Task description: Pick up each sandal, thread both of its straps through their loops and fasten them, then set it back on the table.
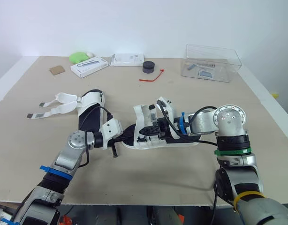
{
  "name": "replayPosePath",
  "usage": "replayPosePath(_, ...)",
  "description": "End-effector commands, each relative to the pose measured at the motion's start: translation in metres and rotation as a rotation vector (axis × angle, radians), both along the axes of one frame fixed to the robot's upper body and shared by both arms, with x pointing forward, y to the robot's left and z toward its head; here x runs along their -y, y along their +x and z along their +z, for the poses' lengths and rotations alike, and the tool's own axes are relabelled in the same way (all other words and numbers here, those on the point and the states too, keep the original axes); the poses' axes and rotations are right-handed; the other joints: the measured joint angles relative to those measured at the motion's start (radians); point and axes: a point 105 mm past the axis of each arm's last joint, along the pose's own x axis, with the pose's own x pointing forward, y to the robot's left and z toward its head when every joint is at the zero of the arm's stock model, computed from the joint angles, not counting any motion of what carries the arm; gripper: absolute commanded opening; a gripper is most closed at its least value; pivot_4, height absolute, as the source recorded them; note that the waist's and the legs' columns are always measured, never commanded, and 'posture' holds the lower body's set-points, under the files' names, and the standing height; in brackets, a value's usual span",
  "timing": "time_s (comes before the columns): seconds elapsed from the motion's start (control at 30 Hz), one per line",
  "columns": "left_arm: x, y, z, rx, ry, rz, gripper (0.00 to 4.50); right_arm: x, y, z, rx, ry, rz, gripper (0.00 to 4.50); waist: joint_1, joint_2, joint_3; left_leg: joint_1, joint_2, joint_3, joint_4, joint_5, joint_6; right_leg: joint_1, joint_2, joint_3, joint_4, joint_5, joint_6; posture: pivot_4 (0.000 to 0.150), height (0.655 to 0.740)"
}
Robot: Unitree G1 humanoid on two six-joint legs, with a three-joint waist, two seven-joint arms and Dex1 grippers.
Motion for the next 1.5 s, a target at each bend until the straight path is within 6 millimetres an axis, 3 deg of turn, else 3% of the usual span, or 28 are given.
replayPosePath(0.03,-0.010,-0.002,-0.027,-0.084,0.081,0.044,0.00,-0.003,-0.011,0.002,0.033,-0.021,0.067,0.08,0.000,0.000,0.000,0.000,0.000,0.000,0.000,0.000,0.000,0.000,0.000,0.000,0.000,0.000,0.000,0.150,0.7400)
replayPosePath(0.5,-0.011,-0.003,-0.027,-0.086,0.081,0.052,0.00,-0.007,-0.023,-0.002,0.129,-0.087,0.127,0.08,0.000,0.000,0.000,-0.001,0.000,-0.001,0.000,0.000,0.000,0.000,-0.001,-0.001,0.000,-0.001,0.000,0.150,0.7400)
replayPosePath(0.57,-0.011,-0.003,-0.027,-0.087,0.082,0.052,0.00,-0.008,-0.020,0.004,0.153,-0.070,0.123,0.72,0.000,0.000,0.000,-0.001,0.000,-0.001,0.000,0.000,0.000,0.000,-0.001,-0.001,0.000,-0.001,0.000,0.150,0.7400)
replayPosePath(0.6,-0.011,-0.003,-0.027,-0.087,0.082,0.053,0.00,-0.009,-0.017,0.010,0.175,-0.060,0.113,0.81,0.000,0.000,0.000,-0.001,0.000,-0.001,0.000,0.000,0.000,0.000,-0.001,-0.001,0.000,-0.001,0.000,0.150,0.7400)
replayPosePath(0.7,-0.011,-0.002,-0.027,-0.087,0.081,0.054,0.00,-0.011,-0.008,0.027,0.219,-0.020,0.083,2.11,0.000,0.000,0.000,0.000,0.000,-0.001,0.000,0.000,0.000,0.000,-0.001,-0.001,0.000,-0.001,0.000,0.150,0.7400)
replayPosePath(0.9,-0.011,-0.001,-0.026,-0.085,0.082,0.053,0.00,-0.013,0.007,0.043,0.255,-0.004,0.046,2.11,0.000,0.000,0.000,0.000,0.000,-0.001,0.000,0.000,0.001,0.000,0.000,-0.001,0.000,-0.001,0.000,0.150,0.7400)
replayPosePath(1.07,-0.011,0.000,-0.026,-0.082,0.082,0.055,0.00,-0.014,0.016,0.039,0.256,-0.026,0.034,2.11,0.000,0.000,0.000,0.000,0.000,-0.001,0.000,0.000,0.001,0.000,0.000,-0.001,0.000,-0.001,-0.001,0.150,0.7400)
replayPosePath(1.1,-0.011,0.000,-0.026,-0.082,0.081,0.056,0.00,-0.014,0.017,0.038,0.253,-0.029,0.037,1.57,0.000,0.000,0.000,0.000,0.000,-0.001,0.000,0.000,0.001,0.000,0.000,-0.001,0.000,-0.001,-0.001,0.150,0.7400)
replayPosePath(1.13,-0.011,0.000,-0.026,-0.082,0.081,0.057,0.00,-0.014,0.017,0.037,0.250,-0.029,0.039,1.32,0.000,0.000,0.000,0.000,0.000,-0.001,0.000,0.000,0.001,0.000,0.000,-0.001,0.000,-0.001,-0.001,0.150,0.7400)
replayPosePath(1.17,-0.012,0.000,-0.026,-0.083,0.081,0.058,0.00,-0.014,0.017,0.036,0.246,-0.030,0.041,0.66,0.000,0.000,0.000,0.000,0.000,-0.002,0.000,0.000,0.001,0.000,0.000,-0.001,0.000,-0.001,-0.001,0.150,0.7400)
replayPosePath(1.23,-0.013,-0.001,-0.026,-0.083,0.082,0.061,0.00,-0.014,0.017,0.035,0.240,-0.031,0.046,0.08,0.000,0.000,0.000,0.000,0.000,-0.002,0.000,0.000,0.001,0.000,0.000,-0.001,0.000,-0.001,-0.001,0.150,0.7400)
replayPosePath(1.5,-0.014,-0.001,-0.028,-0.086,0.083,0.066,0.00,-0.012,0.003,0.025,0.211,-0.042,0.082,0.03,0.000,0.000,0.000,0.000,0.000,-0.002,0.000,0.000,0.001,0.000,-0.001,-0.002,0.000,-0.001,-0.001,0.150,0.7400)
